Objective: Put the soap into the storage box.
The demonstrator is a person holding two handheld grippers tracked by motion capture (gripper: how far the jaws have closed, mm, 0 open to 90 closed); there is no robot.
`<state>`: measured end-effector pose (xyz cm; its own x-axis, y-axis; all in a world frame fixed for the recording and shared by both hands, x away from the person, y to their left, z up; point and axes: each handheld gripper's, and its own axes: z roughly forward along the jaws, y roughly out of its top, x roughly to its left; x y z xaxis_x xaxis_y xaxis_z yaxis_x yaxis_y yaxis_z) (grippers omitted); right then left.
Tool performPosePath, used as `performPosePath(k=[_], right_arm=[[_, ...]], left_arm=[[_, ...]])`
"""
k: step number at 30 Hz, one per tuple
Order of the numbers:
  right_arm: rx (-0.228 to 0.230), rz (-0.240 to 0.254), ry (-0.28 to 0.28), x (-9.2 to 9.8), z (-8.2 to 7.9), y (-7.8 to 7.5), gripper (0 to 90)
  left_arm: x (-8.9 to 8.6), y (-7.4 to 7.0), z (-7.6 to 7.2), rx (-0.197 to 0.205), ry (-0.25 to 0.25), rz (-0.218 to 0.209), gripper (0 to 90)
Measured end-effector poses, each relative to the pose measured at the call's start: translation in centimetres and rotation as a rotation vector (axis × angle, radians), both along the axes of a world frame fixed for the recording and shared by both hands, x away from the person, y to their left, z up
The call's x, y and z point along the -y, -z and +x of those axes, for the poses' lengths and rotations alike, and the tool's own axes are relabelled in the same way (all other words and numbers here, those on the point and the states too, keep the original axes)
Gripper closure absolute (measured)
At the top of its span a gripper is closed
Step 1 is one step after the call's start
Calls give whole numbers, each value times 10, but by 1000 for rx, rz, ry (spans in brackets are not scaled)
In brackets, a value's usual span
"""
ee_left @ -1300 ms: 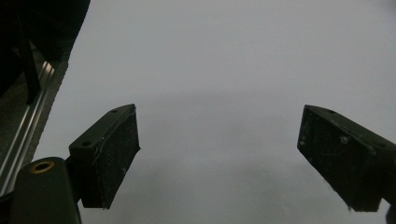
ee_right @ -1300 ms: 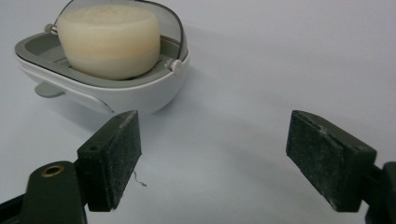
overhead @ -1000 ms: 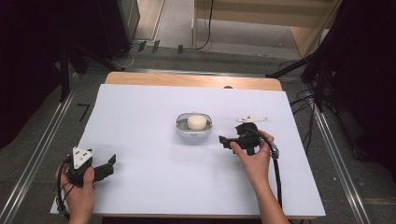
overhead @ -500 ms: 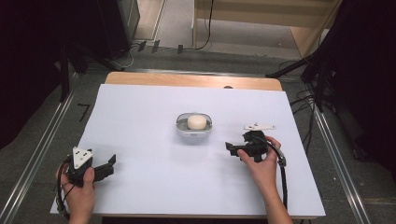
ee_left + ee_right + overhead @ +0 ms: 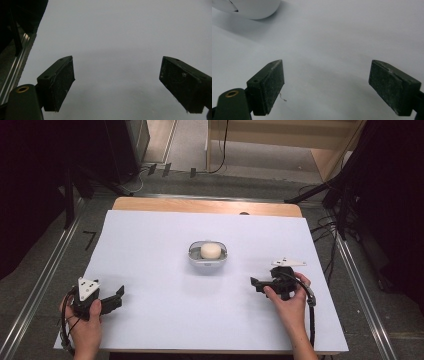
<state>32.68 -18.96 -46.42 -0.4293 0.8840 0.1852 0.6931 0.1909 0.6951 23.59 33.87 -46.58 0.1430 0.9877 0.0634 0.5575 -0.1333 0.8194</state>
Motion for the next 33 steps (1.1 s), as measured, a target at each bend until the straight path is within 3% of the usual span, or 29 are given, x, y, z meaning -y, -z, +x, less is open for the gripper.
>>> performPosePath(k=[33], right_arm=[[10,43,98,64,-37,16,136]], left_arm=[[0,0,0,1,1,-1,135]])
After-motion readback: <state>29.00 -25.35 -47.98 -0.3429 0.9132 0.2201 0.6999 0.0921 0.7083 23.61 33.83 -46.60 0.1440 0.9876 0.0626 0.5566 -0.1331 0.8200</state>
